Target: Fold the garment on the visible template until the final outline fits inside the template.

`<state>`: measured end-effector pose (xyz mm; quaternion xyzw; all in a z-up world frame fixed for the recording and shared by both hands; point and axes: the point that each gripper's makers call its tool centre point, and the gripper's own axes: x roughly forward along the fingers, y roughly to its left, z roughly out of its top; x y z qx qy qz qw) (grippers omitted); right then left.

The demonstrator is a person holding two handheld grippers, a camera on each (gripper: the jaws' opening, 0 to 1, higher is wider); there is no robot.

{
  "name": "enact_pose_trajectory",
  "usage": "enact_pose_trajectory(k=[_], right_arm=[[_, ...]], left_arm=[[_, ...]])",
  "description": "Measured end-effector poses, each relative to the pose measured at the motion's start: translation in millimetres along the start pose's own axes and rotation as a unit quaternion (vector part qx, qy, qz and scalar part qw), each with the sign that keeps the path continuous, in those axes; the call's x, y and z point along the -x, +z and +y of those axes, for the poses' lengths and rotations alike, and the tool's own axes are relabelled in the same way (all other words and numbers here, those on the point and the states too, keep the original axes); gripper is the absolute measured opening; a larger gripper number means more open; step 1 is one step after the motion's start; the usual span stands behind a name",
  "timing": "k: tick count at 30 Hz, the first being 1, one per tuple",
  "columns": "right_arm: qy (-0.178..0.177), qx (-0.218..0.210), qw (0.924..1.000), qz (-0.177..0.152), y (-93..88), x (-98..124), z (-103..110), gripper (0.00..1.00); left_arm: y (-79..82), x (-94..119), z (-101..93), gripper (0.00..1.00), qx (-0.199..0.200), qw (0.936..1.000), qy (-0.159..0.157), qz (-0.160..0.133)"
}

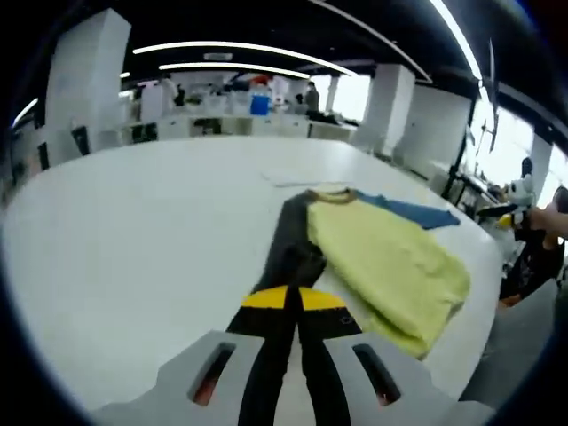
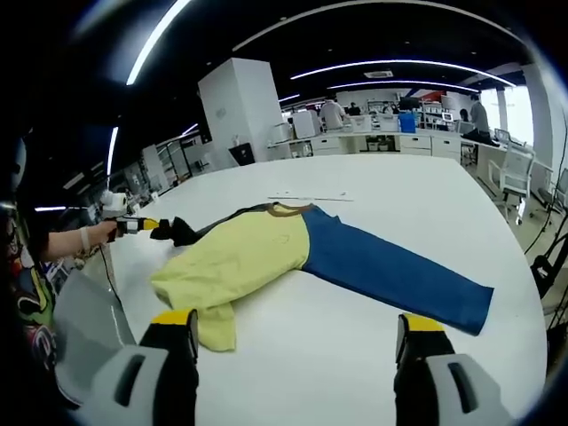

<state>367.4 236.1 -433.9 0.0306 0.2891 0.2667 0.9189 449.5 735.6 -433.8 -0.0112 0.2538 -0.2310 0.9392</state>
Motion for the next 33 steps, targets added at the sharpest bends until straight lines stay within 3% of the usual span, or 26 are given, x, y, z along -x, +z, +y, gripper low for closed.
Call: enact_pose_trajectory(k=[9,11,16,27,33], right_arm=[[-0.002,0.002,1.0,0.005,1.0,1,0,0.93],[-0.004,0.003,1.0,0.007,0.6,1,-1,0.93],[-0.008,0.006,0.9999,0.011,2.0,3,-4,0.93],[0.001,0.014,0.9997,0.02,6.2,-4,-1,0.94],[0.002,0.018,0.9994,0.03,6.3,-10,-2,0.94]], left_arm=[[17.8,10,54.5,0.0,0.026,0.9975,0.062,-0.022],[15.0,12,71.6,0.0,0.029,0.9964,0.078,-0.018],[7.7,16,93.3,0.0,0.043,0.9938,0.101,-0.017],[-12.9,22,119.3,0.0,0.042,0.9887,0.143,-0.012],[-27.1,30,144.4,0.0,0.051,0.9838,0.172,-0.008]])
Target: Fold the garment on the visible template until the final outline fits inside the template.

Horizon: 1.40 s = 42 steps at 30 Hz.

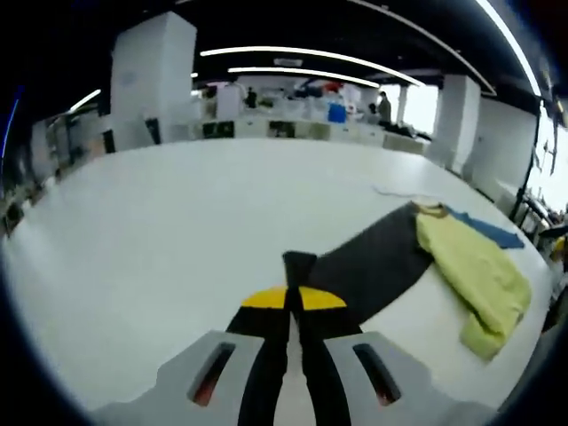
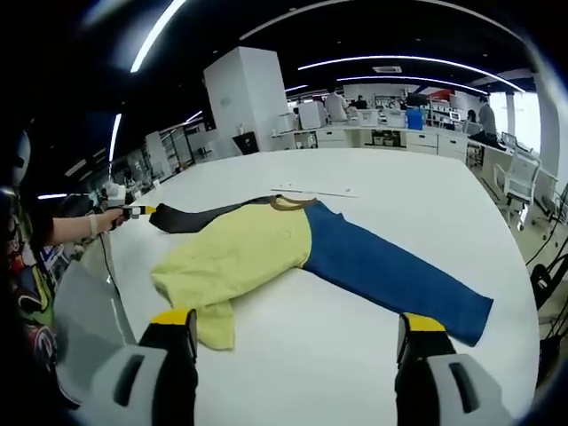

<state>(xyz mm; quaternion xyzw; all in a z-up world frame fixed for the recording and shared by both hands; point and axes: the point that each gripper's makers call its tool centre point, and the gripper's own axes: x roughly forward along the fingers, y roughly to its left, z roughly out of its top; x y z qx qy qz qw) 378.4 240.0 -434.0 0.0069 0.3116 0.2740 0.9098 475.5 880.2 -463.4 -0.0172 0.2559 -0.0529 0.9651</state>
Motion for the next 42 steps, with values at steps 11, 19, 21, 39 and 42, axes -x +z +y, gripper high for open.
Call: enact_pose_trajectory(k=[11,19,21,39,42], right_arm=[[0.004,0.002,0.9998,0.018,-7.2,-5,5,0.94],[-0.001,0.002,0.9996,0.027,-9.6,-7,1,0.94],[-0.003,0.003,0.9996,0.029,-10.5,-8,3,0.94],[-0.004,-0.001,0.9991,0.042,-14.2,-17,7,0.94],[-0.004,-0.003,0.9991,0.043,-15.8,-18,8,0.94]], left_arm=[[-12.1,-24,27.5,0.0,-0.012,0.9995,0.02,0.02],[-18.4,-42,47.2,0.0,-0.021,0.9987,0.032,0.035],[-19.3,-47,51.8,0.0,-0.024,0.9983,0.035,0.04],[-22.0,-76,74.8,0.0,-0.025,0.9968,0.052,0.055],[-19.3,-79,78.4,0.0,-0.021,0.9968,0.052,0.057]])
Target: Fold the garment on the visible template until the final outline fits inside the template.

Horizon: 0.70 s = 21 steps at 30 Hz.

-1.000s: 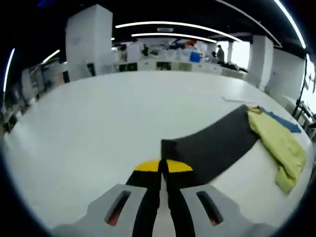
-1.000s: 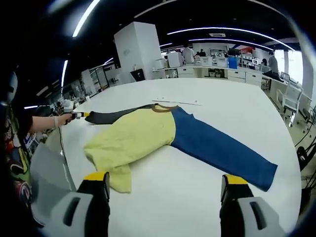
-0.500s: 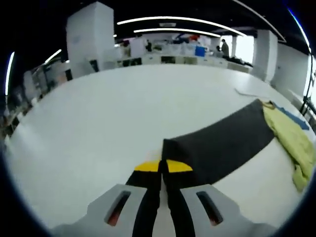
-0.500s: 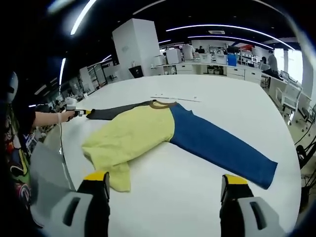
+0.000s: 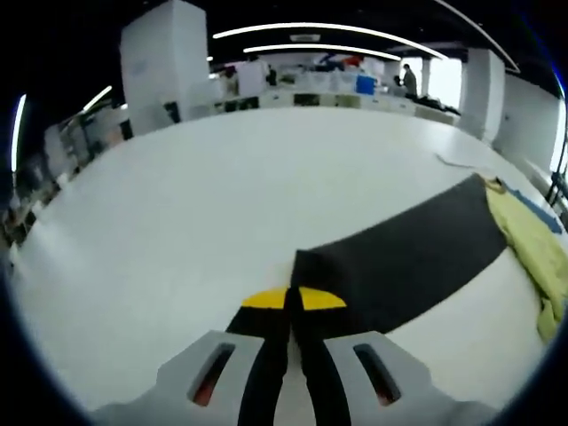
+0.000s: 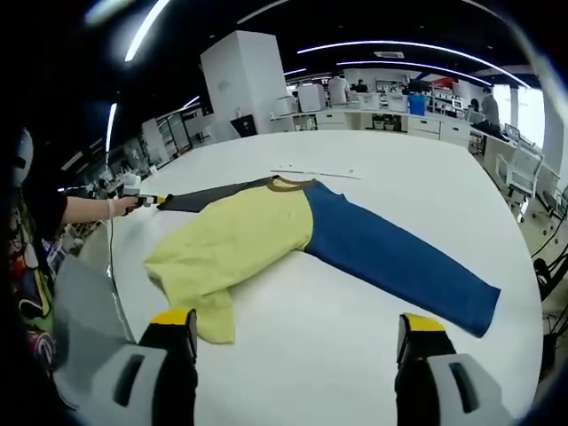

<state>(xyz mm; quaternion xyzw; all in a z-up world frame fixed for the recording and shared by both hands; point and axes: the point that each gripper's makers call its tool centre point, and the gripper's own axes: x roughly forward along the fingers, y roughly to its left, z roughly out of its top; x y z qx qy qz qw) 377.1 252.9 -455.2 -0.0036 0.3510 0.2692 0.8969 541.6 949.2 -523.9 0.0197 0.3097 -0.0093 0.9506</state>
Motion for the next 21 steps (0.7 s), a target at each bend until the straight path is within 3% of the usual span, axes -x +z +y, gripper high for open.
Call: enact_pose_trajectory(k=[7,9,21], right_arm=[[0.002,-0.007,1.0,0.003,-6.4,-1.6,2.4,0.94],[0.002,-0.007,1.0,0.003,-7.0,-1.1,1.3,0.94],[0.007,-0.011,0.9999,0.002,-8.0,-4.6,2.3,0.94]], left_arm=[[-6.9,-10.0,7.3,0.0,-0.008,0.9998,0.006,0.017],[-5.5,-9.1,7.3,0.0,0.002,0.9999,0.008,0.014],[-4.7,-6.4,2.6,0.04,-0.029,0.9995,0.005,0.012]])
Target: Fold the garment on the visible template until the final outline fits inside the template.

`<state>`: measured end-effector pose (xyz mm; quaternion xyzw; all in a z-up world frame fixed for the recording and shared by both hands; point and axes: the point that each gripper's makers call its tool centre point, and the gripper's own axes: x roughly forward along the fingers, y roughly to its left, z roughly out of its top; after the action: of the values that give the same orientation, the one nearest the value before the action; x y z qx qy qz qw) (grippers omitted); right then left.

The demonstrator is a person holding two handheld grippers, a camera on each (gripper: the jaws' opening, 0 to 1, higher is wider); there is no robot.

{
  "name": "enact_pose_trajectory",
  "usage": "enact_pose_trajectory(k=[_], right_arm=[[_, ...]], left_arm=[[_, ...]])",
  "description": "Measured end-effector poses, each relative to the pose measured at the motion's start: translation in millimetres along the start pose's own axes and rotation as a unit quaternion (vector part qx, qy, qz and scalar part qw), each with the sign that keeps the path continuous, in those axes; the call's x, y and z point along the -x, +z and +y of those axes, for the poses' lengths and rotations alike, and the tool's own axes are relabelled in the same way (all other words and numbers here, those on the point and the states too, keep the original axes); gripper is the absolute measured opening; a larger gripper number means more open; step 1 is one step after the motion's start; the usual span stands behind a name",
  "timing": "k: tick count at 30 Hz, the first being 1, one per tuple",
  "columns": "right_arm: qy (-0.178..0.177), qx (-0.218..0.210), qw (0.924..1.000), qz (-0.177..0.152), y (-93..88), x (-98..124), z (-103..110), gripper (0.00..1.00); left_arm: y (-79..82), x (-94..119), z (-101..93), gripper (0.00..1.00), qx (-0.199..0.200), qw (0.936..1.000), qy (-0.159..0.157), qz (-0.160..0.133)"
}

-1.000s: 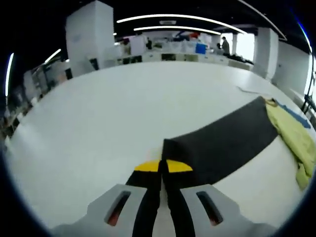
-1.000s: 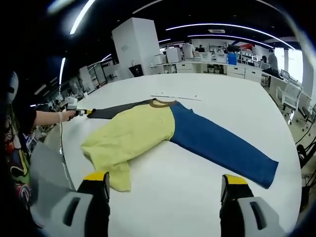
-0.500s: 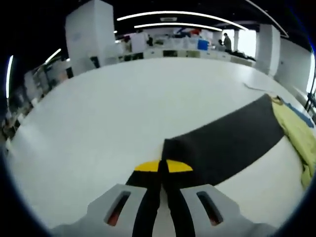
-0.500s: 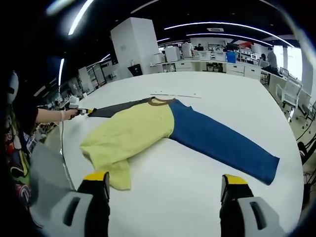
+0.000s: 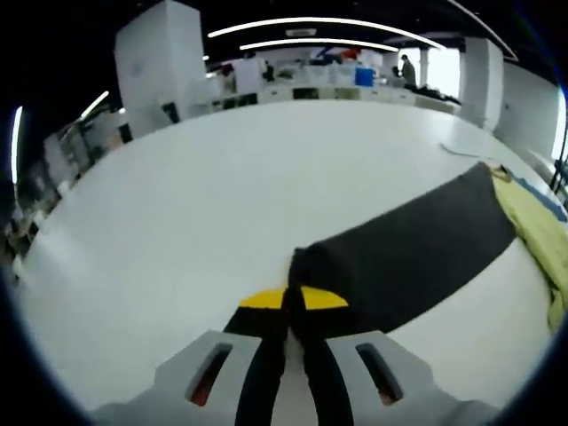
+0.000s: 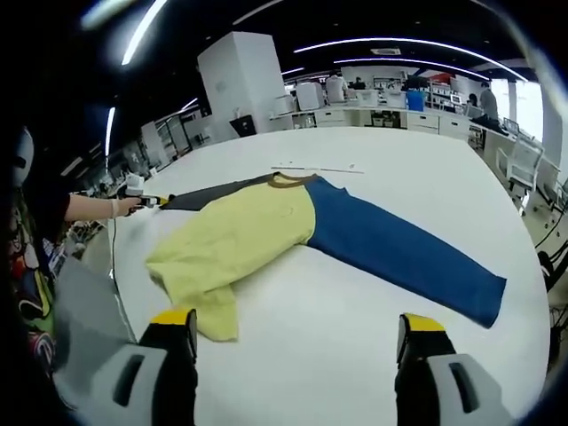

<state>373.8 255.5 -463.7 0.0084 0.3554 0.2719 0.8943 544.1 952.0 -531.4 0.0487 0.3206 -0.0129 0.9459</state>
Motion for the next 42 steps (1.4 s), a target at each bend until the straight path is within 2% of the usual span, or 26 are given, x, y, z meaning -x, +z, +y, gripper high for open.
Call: enact_pose_trajectory(k=[2,5,6,11,15,18,24,35,38,42], right_arm=[[0.001,-0.001,1.0,0.0,0.1,-1,2,0.94],[0.004,0.001,1.0,0.0,0.4,-2,4,0.94],[0.005,0.001,1.0,0.0,0.2,-2,4,0.94],[0.007,0.001,1.0,-0.002,0.5,-2,6,0.94],[0.01,0.002,0.9999,-0.005,1.1,-2,7,0.94],[0.012,0.002,0.9999,-0.009,3.2,-2,8,0.94],[0.014,0.003,0.9998,-0.015,5.3,0,11,0.94],[0.018,0.002,0.9995,-0.027,3.6,3,10,0.93],[0.02,0.003,0.9994,-0.027,2.5,3,13,0.93],[0.022,0.004,0.9992,-0.032,4.2,3,19,0.93]], left_arm=[[-0.6,2,2.4,0.08,0.002,1.0,0.004,0.0],[-0.2,2,2.4,0.23,0.002,1.0,0.006,-0.001],[0.7,3,3.1,0.28,-0.013,0.9999,0.009,-0.002],[7.6,16,-0.4,0.32,-0.017,0.9995,0.004,-0.025],[16.2,16,-7.5,0.43,-0.028,0.9989,-0.011,-0.036],[15.0,23,-13.1,0.48,-0.035,0.9985,-0.018,-0.037],[17.5,32,-16.7,0.54,-0.04,0.9981,-0.025,-0.04],[23.5,49,-25.3,0.57,-0.042,0.997,-0.039,-0.052],[24.2,55,-31.4,0.58,-0.04,0.9961,-0.05,-0.06],[18.6,66,-42.9,0.61,-0.062,0.9943,-0.066,-0.057]])
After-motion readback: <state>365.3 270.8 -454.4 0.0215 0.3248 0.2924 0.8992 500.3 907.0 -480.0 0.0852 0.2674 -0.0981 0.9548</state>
